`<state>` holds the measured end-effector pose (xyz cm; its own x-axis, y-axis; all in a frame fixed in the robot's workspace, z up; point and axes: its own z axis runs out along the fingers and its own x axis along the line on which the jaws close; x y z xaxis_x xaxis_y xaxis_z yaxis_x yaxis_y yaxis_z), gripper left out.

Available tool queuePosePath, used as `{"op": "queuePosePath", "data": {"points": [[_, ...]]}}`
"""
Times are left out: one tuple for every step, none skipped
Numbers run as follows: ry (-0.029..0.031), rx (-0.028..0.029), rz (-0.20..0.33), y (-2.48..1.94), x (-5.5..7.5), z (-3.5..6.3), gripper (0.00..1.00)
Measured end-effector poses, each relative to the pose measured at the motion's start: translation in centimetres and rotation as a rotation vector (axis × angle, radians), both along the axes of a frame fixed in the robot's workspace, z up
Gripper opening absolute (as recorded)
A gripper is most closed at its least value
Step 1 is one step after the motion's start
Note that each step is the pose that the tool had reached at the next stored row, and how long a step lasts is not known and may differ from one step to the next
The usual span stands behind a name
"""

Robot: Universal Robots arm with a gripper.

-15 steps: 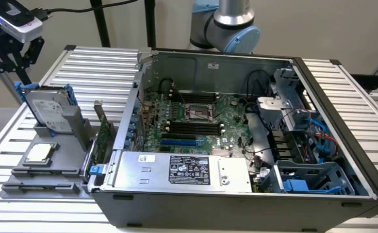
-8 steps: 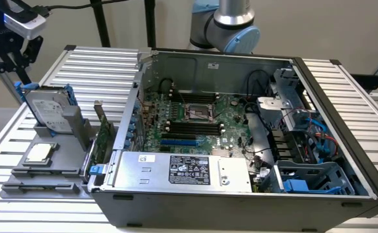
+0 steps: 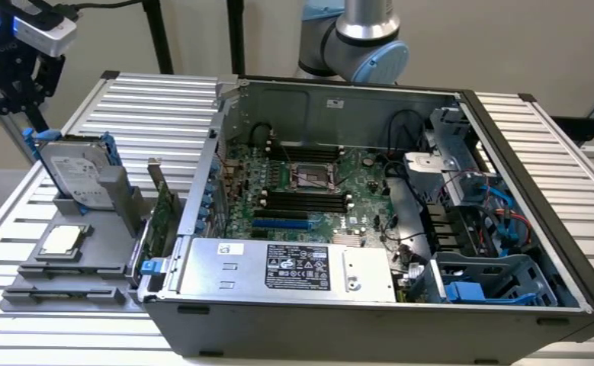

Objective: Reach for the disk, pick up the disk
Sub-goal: 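Pick up the disk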

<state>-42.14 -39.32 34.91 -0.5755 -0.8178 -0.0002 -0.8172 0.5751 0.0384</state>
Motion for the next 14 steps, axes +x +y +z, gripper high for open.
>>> {"op": "queuePosePath", "data": {"points": [[0.0000,0.0001,0.015,0.00,0.00,0.01,0.11],[0.0001,0.0001,0.031,0.00,0.00,0.03,0.11],[0.0002,0.0002,0.046,0.00,0.00,0.04,0.11],[0.0001,0.0004,0.064,0.00,0.00,0.05,0.11],[0.0001,0.0005,0.079,0.00,0.00,0.06,0.11],[-0.0001,0.0007,0.095,0.00,0.00,0.06,0.11],[0.0001,0.0008,0.110,0.00,0.00,0.07,0.11],[0.0000,0.0010,0.126,0.00,0.00,0.08,0.11],[0.0000,0.0012,0.141,0.00,0.00,0.09,0.11],[0.0000,0.0014,0.157,0.00,0.00,0.09,0.11],[0.0000,0.0017,0.171,0.00,0.00,0.10,0.11],[0.0000,0.0020,0.186,0.00,0.00,0.10,0.11],[0.0000,0.0023,0.201,0.00,0.00,0.11,0.11],[0.0000,0.0027,0.215,0.00,0.00,0.11,0.11]]}}
